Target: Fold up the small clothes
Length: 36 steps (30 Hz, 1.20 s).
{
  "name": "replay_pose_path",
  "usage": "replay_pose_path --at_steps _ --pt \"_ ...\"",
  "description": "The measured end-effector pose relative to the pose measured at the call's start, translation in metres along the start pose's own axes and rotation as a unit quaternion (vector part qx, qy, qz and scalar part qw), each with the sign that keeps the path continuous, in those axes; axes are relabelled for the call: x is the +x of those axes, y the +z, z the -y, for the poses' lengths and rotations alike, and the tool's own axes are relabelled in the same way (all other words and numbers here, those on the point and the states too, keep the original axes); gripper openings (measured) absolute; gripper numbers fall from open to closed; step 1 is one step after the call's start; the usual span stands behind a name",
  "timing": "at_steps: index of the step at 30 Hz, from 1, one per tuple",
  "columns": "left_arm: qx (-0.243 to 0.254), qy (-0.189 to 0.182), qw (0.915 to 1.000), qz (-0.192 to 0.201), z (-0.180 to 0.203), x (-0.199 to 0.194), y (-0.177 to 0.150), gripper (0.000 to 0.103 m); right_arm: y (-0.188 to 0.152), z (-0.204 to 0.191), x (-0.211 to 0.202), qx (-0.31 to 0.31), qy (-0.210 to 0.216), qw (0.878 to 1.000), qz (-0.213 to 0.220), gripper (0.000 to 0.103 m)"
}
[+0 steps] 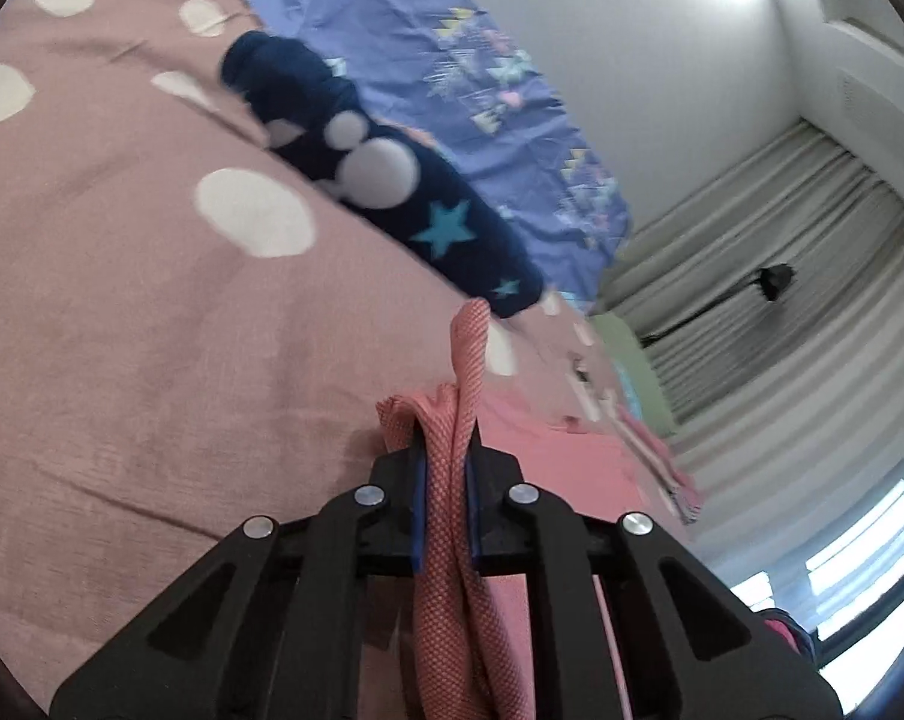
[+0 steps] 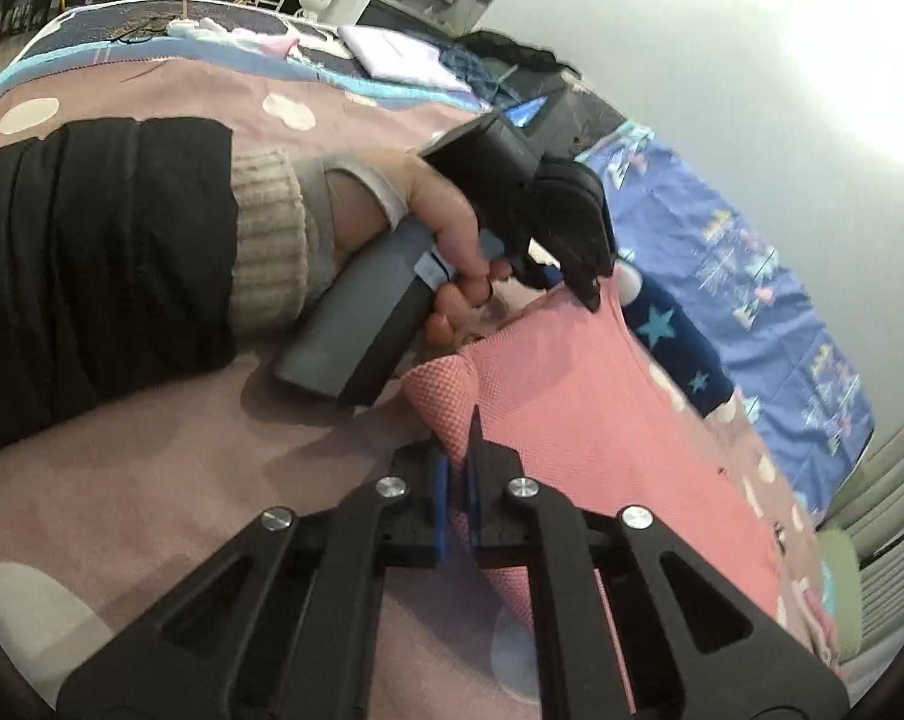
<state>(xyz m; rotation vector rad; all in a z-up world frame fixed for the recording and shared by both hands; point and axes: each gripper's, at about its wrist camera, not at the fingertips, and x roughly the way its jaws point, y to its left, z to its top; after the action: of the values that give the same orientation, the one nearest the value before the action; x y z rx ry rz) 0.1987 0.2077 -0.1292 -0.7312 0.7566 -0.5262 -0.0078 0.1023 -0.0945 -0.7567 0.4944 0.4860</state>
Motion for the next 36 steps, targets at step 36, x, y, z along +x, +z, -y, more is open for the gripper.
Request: replay_pose_path --at_steps 36 --pt "0.001 0.003 0.9996 -0.029 -0.011 -0.001 -0.003 0.023 -0.010 -0.017 0.008 -0.024 -0.030 0.999 -0.038 0.045"
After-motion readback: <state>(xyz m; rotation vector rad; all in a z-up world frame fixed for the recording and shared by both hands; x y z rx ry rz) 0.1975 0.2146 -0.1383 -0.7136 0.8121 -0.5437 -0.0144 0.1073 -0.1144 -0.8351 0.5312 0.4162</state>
